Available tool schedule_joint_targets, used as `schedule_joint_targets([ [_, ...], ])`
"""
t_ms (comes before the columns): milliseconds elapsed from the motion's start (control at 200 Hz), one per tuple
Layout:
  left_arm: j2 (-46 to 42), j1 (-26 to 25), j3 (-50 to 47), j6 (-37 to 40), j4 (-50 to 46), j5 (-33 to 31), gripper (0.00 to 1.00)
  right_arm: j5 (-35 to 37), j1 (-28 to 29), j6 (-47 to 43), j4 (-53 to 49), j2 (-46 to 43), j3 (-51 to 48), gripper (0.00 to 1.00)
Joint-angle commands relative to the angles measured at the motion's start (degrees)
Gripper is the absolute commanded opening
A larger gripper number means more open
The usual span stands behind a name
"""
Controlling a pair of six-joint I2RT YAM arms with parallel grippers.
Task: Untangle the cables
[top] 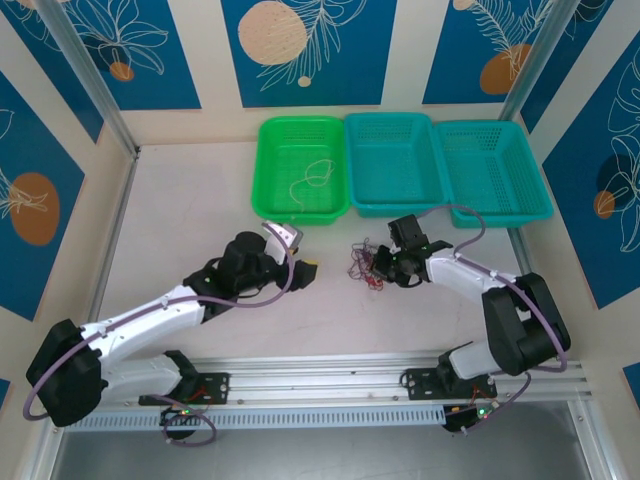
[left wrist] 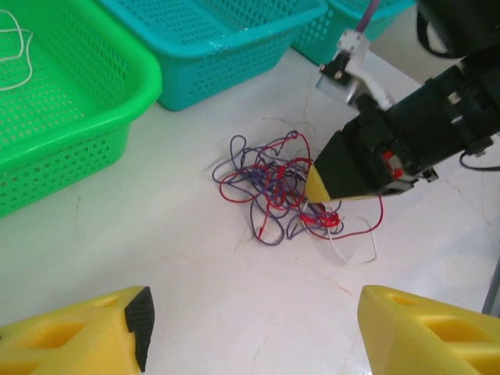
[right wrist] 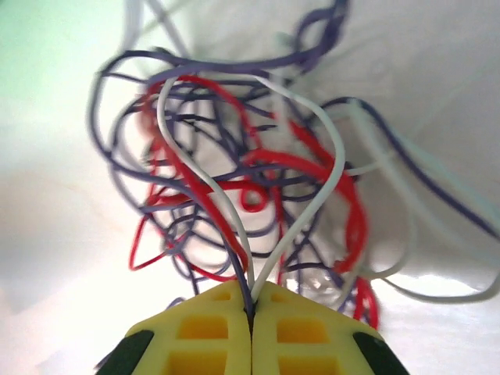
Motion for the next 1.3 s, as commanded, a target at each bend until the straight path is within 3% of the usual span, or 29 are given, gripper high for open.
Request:
schedule_joint_targets([
  [0,0.73,-0.1,-1.08,0.16,-0.73,1.26,0.7,-6.82,0.04,2.42,4.77,-4.42,-0.27,0.0],
  [200,2.8,2.05,-1.42,-1.53,1.78,6.74,0.7,-10.25,0.1,9.28,3.26,-8.43,1.04,0.0],
  [395,6.01,1.71,-5.73,7.47,17.06,26.39,0.7,-9.01,1.77,21.5,4.7,-11.92,-0.69,0.01],
  [465,6.46,0.0,-7.15,13.19,20.92,28.84,0.71,-7.12,2.94,23.87,3.37,-12.88,0.07,0.01],
  [520,6.27,-2.72,-7.75,18.98,22.27,27.75,0.71,-5.3,3.61,25.35,0.36,-13.11,1.5,0.0],
  [655,8.38,-8.62,-8.0,28.49,26.59,17.4,0.71,-3.62,4.23,29.85,-4.04,-13.36,3.38,0.0],
  [1065,25.44,-13.41,-3.39,23.14,46.28,0.94,0.69,0.48,6.97,36.27,-6.97,-15.32,4.77,0.0],
  [1150,27.08,-13.73,-2.17,22.28,46.34,0.04,0.55,0.79,7.06,36.68,-7.43,-15.54,4.95,0.0],
  [1295,26.82,-13.79,-2.17,21.34,46.01,-2.13,0.19,1.81,6.71,36.58,-9.39,-15.86,5.18,0.0],
])
